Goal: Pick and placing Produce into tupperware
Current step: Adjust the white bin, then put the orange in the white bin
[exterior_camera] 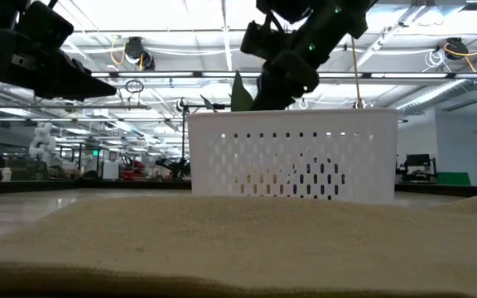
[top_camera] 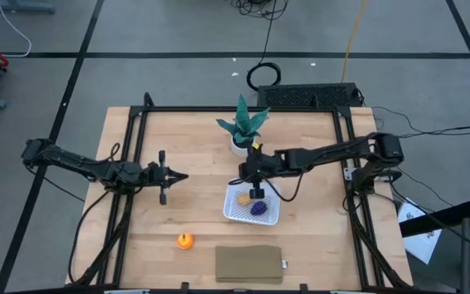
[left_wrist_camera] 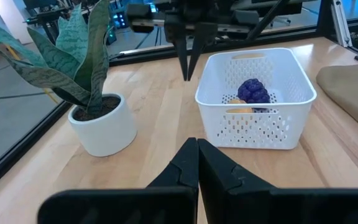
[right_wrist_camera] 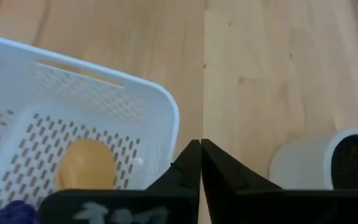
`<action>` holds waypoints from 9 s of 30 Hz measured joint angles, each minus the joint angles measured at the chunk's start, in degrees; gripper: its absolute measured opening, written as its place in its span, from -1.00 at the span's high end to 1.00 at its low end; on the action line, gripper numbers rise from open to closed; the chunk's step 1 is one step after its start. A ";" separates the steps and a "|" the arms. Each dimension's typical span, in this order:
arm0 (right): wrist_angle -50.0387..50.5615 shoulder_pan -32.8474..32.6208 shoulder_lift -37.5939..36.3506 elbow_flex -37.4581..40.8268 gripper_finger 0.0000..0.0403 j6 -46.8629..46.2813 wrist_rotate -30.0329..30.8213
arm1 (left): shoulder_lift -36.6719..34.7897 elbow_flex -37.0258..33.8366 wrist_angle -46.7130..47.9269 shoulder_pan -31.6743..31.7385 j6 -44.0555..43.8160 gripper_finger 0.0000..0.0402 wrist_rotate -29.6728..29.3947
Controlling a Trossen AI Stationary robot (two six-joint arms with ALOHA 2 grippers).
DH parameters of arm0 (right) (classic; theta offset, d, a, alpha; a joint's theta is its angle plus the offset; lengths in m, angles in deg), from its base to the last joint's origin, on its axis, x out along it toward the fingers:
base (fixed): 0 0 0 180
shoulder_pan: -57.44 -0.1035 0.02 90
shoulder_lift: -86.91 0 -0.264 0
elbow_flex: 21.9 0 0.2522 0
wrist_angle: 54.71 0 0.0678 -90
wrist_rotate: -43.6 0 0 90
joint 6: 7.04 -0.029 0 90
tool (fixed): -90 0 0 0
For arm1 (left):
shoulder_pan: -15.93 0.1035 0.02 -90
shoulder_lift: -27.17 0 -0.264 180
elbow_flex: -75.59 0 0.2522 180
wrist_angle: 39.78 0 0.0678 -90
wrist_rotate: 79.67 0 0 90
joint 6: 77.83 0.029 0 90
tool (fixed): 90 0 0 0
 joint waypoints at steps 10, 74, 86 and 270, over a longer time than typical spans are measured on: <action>0.43 1.14 2.18 0.02 1.00 0.93 -0.97 | 0.02 0.00 0.24 0.02 0.12 1.00 -0.02; -24.57 -1.50 -34.37 26.77 1.00 -16.85 -10.53 | 0.04 -0.02 0.22 0.02 -0.17 1.00 -0.04; -34.73 0.86 -48.92 44.49 1.00 -22.53 -4.51 | 0.04 -0.01 0.15 0.02 -0.73 1.00 -0.07; -38.17 1.43 -62.32 59.34 1.00 -19.12 -5.89 | 66.84 44.83 38.22 -27.45 -49.60 -0.99 10.57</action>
